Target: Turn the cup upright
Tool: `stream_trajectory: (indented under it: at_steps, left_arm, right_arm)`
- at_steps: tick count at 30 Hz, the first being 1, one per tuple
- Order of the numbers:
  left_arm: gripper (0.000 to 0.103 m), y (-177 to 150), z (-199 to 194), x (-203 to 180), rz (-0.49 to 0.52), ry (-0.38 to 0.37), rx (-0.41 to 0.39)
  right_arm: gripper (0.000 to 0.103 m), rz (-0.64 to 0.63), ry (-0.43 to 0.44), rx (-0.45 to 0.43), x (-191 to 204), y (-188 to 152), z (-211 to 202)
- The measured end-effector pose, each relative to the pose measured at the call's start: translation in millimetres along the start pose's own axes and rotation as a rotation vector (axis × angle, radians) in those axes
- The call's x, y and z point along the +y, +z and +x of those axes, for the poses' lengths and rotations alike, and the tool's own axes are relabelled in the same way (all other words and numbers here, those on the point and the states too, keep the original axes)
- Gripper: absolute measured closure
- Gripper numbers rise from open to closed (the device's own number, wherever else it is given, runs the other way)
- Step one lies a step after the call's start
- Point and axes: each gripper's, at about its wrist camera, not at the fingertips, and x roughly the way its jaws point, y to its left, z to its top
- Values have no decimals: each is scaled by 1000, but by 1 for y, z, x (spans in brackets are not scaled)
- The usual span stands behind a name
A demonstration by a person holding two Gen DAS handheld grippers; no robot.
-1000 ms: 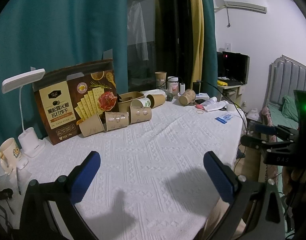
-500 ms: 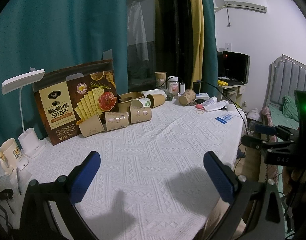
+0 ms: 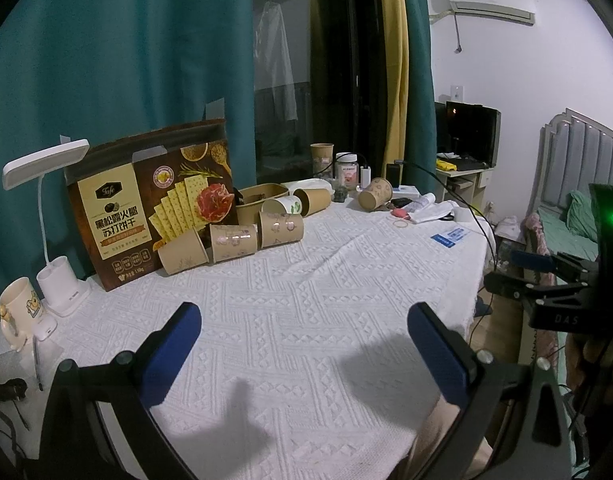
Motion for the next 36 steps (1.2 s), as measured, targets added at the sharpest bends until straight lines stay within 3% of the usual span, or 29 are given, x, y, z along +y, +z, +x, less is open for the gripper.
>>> stream_trajectory:
  at_steps: [30,34,36]
  left_arm:
    - [0,4,-4,3,-17,8,-22]
    - [0,6,7,3,8,38,6]
    - [0,8,14,4,11,9,6]
  right_arm:
    - [22,3,3,4,-3,1,1]
    - [22,13,0,24,-7,5,8]
    - [22,19,-6,52,-10,7,16]
